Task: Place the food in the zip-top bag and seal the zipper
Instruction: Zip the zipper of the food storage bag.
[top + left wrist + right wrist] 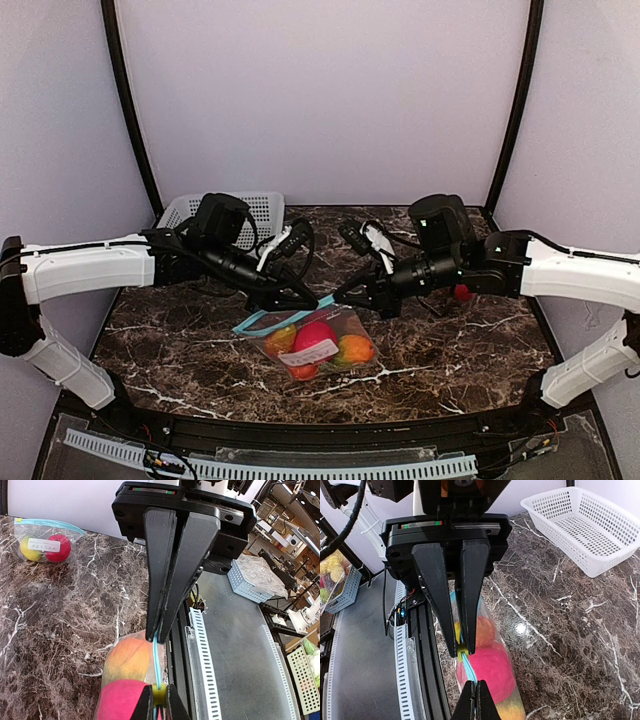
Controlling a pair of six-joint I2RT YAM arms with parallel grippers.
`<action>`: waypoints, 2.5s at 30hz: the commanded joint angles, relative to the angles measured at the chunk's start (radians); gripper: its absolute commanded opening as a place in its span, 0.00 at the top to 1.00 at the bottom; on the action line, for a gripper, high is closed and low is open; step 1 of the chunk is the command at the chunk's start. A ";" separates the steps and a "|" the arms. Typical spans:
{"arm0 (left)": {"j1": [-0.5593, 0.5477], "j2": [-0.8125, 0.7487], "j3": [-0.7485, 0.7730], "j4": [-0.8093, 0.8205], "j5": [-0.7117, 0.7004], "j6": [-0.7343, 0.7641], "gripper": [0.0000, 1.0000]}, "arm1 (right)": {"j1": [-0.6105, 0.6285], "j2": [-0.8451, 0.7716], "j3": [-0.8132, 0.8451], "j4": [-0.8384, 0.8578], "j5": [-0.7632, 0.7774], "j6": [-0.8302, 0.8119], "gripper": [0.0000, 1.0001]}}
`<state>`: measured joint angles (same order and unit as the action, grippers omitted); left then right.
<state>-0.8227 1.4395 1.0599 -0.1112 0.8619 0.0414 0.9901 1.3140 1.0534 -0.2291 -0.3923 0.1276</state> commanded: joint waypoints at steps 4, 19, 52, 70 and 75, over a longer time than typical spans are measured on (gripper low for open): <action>0.000 -0.009 -0.005 -0.093 0.000 0.029 0.99 | -0.031 -0.049 -0.010 0.001 0.075 -0.007 1.00; 0.025 -0.010 -0.037 -0.107 -0.013 0.050 0.99 | -0.074 -0.054 -0.015 -0.038 0.135 0.030 1.00; 0.053 -0.020 -0.058 -0.191 -0.040 0.102 0.99 | -0.206 -0.032 -0.030 -0.096 0.164 0.114 1.00; 0.066 -0.057 -0.075 -0.233 -0.062 0.115 0.99 | -0.282 -0.056 -0.058 -0.129 0.171 0.140 1.00; 0.070 -0.067 -0.079 -0.248 -0.067 0.120 0.99 | -0.294 -0.061 -0.064 -0.134 0.171 0.141 1.00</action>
<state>-0.7589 1.4200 1.0058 -0.2775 0.7853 0.1398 0.7235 1.2823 1.0058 -0.3637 -0.2821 0.2535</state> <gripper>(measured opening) 0.064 0.005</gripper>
